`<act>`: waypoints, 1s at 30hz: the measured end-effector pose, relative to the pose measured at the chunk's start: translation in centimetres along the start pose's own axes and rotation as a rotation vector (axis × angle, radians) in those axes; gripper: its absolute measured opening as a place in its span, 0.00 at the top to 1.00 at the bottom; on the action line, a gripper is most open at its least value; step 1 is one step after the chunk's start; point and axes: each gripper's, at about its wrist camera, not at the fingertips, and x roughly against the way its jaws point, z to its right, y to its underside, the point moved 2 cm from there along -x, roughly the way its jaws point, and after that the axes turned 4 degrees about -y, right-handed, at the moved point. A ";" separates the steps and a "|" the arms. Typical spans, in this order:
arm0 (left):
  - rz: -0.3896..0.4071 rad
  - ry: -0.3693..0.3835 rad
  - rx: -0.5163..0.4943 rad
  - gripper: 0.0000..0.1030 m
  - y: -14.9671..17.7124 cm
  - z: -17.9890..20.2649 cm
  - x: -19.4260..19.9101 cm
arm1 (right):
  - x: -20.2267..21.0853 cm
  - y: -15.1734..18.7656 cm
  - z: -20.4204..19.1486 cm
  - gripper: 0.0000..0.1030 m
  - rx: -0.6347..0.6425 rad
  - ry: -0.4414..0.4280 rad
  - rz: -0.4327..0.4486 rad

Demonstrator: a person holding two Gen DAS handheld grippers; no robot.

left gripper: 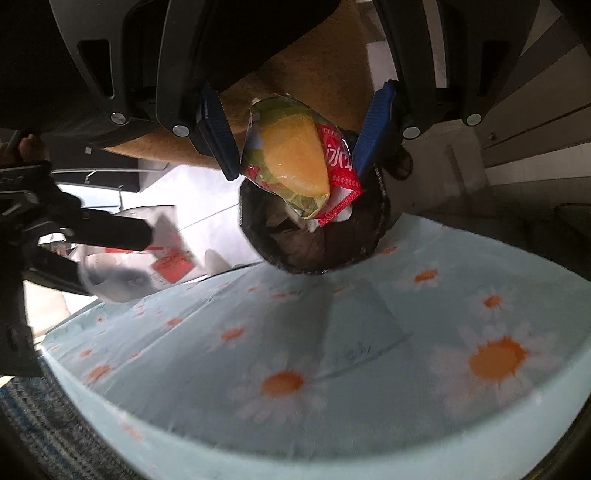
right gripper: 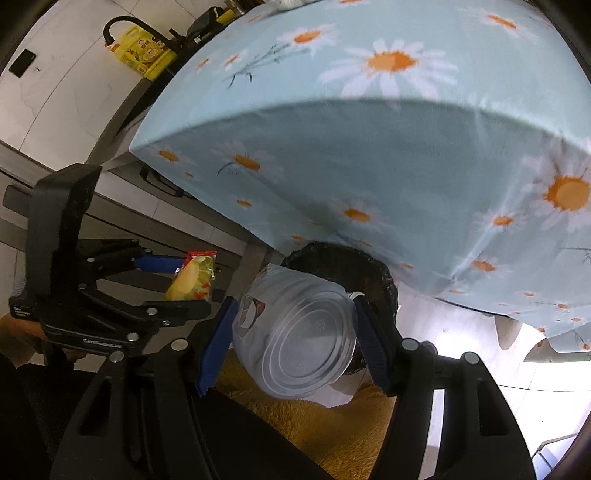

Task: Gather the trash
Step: 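Open both grippers over the bin to drop the lid and wrapper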

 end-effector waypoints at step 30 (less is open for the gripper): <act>-0.031 -0.024 0.099 0.30 0.3 -1.9 -1.0 | -1.0 -0.4 0.2 0.31 0.022 -0.001 -0.005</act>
